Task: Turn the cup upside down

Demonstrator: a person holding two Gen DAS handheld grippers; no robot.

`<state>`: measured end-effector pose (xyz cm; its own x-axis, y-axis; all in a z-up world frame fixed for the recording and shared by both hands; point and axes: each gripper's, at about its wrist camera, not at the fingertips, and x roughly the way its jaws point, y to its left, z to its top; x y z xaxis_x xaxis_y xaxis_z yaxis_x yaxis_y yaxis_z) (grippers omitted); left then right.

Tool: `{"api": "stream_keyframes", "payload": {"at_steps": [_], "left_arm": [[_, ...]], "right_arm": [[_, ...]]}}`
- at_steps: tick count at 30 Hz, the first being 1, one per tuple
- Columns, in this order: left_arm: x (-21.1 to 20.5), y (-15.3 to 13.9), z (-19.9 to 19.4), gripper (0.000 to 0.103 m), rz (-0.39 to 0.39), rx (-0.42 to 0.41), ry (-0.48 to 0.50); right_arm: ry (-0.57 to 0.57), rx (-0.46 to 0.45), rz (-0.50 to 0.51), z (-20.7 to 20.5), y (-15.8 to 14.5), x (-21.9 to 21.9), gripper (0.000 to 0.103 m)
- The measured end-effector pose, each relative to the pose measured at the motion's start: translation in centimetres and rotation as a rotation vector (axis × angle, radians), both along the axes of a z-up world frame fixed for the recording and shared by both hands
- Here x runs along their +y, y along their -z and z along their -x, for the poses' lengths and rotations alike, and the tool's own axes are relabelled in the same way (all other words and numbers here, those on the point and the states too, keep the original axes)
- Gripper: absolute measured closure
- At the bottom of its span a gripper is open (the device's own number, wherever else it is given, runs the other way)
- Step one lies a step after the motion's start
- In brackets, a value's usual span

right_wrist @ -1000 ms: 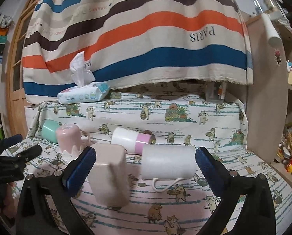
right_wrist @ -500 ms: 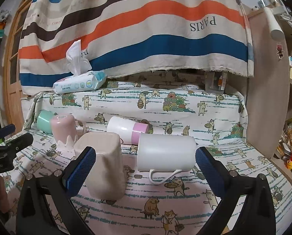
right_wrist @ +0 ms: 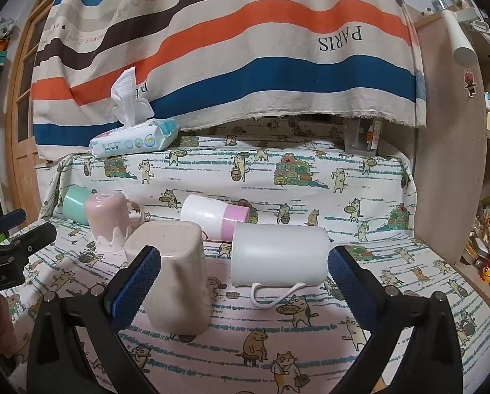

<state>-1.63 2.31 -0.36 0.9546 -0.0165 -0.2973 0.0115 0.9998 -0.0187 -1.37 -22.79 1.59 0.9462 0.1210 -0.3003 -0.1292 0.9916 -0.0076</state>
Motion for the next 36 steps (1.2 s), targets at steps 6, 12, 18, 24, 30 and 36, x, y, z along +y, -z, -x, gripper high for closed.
{"api": "stream_keyframes", "payload": {"at_steps": [6,12,18,24,30,36], "left_arm": [[0.02,0.0,-0.07,0.0,-0.005,0.001,-0.009],[0.02,-0.01,-0.06,0.0,-0.005,0.001,-0.009],[0.02,-0.01,-0.06,0.0,-0.005,0.001,-0.009],[0.05,-0.01,-0.06,0.0,-0.006,0.002,-0.009],[0.02,-0.02,-0.07,0.0,-0.006,0.002,-0.009],[0.07,0.03,-0.1,0.0,-0.007,0.004,-0.011]], "right_arm": [[0.019,0.001,-0.001,-0.12,-0.04,-0.03,0.0],[0.06,-0.001,-0.004,-0.05,-0.1,-0.34,0.0],[0.06,0.0,-0.006,-0.02,-0.1,-0.49,0.0],[0.054,0.002,-0.004,-0.03,-0.04,-0.4,0.0],[0.049,0.005,-0.004,-0.05,0.03,-0.22,0.0],[0.049,0.005,-0.004,-0.08,0.01,-0.26,0.0]]}}
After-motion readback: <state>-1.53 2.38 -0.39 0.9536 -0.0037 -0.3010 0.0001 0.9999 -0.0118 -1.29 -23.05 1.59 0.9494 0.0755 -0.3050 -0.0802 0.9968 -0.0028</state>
